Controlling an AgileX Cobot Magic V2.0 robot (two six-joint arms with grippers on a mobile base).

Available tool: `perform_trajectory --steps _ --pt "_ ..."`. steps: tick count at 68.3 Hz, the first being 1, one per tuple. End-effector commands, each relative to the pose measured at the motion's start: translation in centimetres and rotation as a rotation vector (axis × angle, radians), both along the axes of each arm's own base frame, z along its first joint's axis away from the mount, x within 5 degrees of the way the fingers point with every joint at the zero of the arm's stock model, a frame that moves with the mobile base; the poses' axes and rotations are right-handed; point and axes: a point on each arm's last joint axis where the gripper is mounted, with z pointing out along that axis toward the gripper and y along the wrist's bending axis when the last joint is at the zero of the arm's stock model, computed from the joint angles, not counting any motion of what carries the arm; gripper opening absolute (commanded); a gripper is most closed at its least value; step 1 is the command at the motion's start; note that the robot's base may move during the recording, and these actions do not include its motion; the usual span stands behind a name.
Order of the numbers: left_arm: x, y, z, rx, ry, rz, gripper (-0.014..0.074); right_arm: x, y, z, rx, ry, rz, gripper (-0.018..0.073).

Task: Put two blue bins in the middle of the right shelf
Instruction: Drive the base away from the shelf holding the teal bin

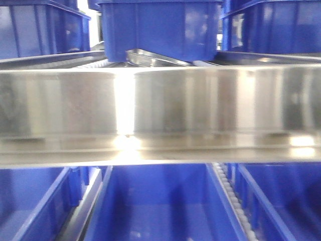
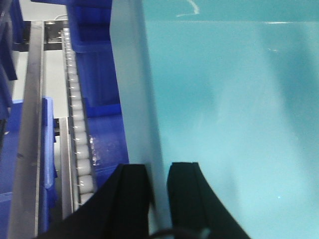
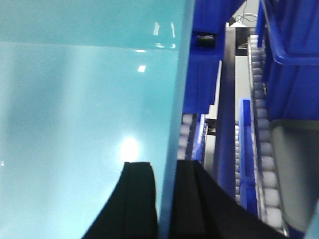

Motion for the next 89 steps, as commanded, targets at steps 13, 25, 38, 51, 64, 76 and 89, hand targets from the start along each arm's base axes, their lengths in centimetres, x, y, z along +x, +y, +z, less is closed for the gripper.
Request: perform_trajectory --steps 13,25,38,51,64,76,89 --pt "-0.79 0.27 1.5 -0.039 -0.077 -0.017 -0.0111 -0.08 -0.4 0.81 -0.003 -0.064 -0.014 -0.0153" --pt "-0.79 0.27 1.5 -0.039 -0.077 -0.017 -0.0111 -0.08 -0.4 0.81 -0.003 -0.064 -0.014 -0.0153" --pt "-0.79 0.27 1.5 -0.039 -0.077 -0.017 -0.0111 -0.08 -0.4 0.81 -0.003 -0.064 -0.014 -0.0153" --pt "-0.79 0.27 1.5 -0.039 -0.077 -0.017 -0.0111 -0.08 -0.4 0.81 -0.003 -0.064 -0.014 -0.0153" --pt "-0.79 0.27 1.5 -0.039 -0.077 -0.017 -0.0111 -0.08 -0.4 0.81 -0.003 -0.064 -0.014 -0.0153" --pt "-0.79 0.27 1.5 -0.039 -0.077 -0.017 -0.0111 -0.08 -0.4 0.81 -0.003 -0.064 -0.014 -0.0153" --pt "-0.79 0.27 1.5 -0.039 -0.077 -0.017 -0.0111 -0.08 -0.4 0.81 -0.003 -0.064 -0.014 -0.0153"
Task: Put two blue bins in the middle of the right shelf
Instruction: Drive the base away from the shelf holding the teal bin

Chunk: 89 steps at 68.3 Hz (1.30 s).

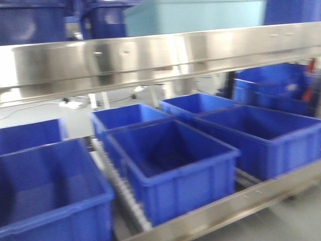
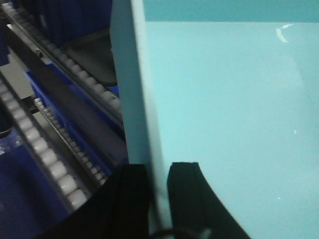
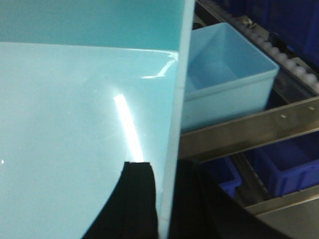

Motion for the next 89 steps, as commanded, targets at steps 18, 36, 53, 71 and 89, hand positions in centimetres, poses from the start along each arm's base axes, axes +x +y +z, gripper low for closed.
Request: perform_trajectory --steps 18,36,53,71,89 --pt "-0.77 0.26 1.44 -0.038 -0.075 -0.017 -0.0111 -0.08 -0.4 0.81 -0.001 -0.063 -0.015 -0.0153" --pt "-0.77 0.26 1.44 -0.038 -0.075 -0.017 -0.0111 -0.08 -0.4 0.81 -0.001 -0.063 -0.015 -0.0153" --pt "-0.77 0.26 1.44 -0.038 -0.075 -0.017 -0.0111 -0.08 -0.4 0.81 -0.001 -0.063 -0.015 -0.0153" --pt "-0.77 0.26 1.44 -0.038 -0.075 -0.017 -0.0111 -0.08 -0.4 0.81 -0.001 -0.063 -0.015 -0.0153" --pt "-0.77 0.26 1.44 -0.038 -0.075 -0.017 -0.0111 -0.08 -0.4 0.81 -0.001 -0.063 -0.015 -0.0153"
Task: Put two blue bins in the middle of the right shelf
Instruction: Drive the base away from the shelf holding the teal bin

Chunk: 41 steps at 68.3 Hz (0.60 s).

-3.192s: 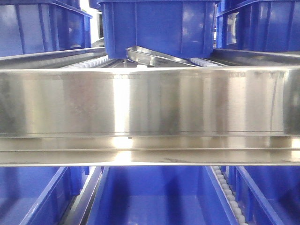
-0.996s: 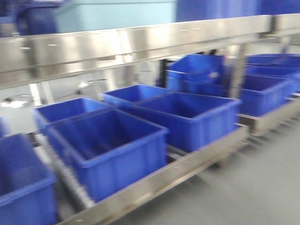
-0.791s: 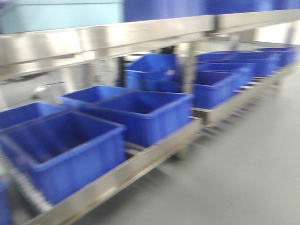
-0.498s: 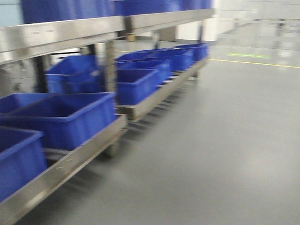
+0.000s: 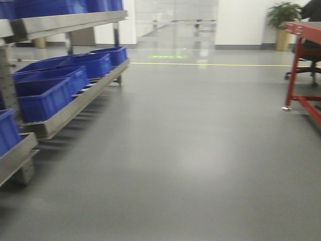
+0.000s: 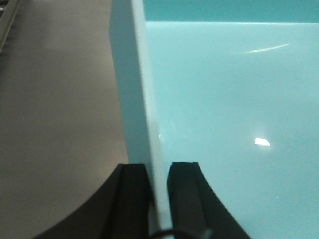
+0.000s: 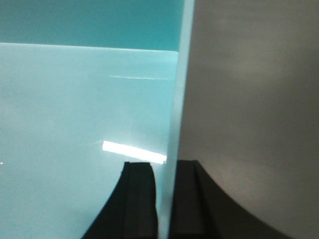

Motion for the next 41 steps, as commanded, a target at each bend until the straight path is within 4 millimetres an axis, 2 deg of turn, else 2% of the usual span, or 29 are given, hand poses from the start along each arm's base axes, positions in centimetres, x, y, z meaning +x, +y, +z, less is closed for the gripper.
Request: perform_trajectory --steps 1,41 --pt "-0.79 0.27 1.39 -0.035 -0.07 -0.016 -0.0111 -0.1 -0.33 0.81 -0.001 -0.063 -0.011 -0.0153" --pt "-0.79 0.27 1.39 -0.035 -0.07 -0.016 -0.0111 -0.1 -0.33 0.81 -0.001 -0.063 -0.011 -0.0153"
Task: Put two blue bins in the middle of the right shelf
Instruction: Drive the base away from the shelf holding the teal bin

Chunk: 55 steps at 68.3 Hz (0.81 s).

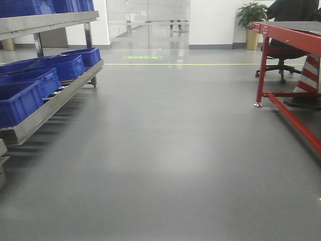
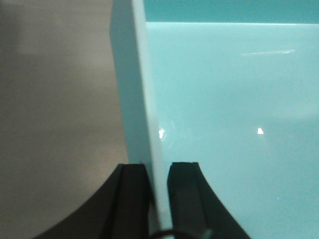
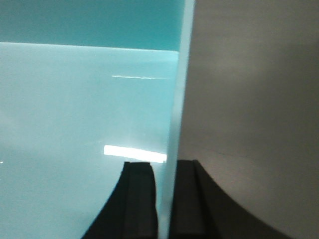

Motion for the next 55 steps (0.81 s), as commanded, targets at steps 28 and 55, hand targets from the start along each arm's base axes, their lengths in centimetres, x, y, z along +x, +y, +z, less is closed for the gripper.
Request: perform_trajectory --steps 28,55 --pt "-0.79 0.27 1.39 -0.035 -0.07 -0.016 -0.0111 -0.1 -0.33 0.81 0.0 -0.063 -0.012 -0.0153" --pt "-0.79 0.27 1.39 -0.035 -0.07 -0.016 -0.0111 -0.1 -0.33 0.81 0.0 -0.063 -0.012 -0.0153"
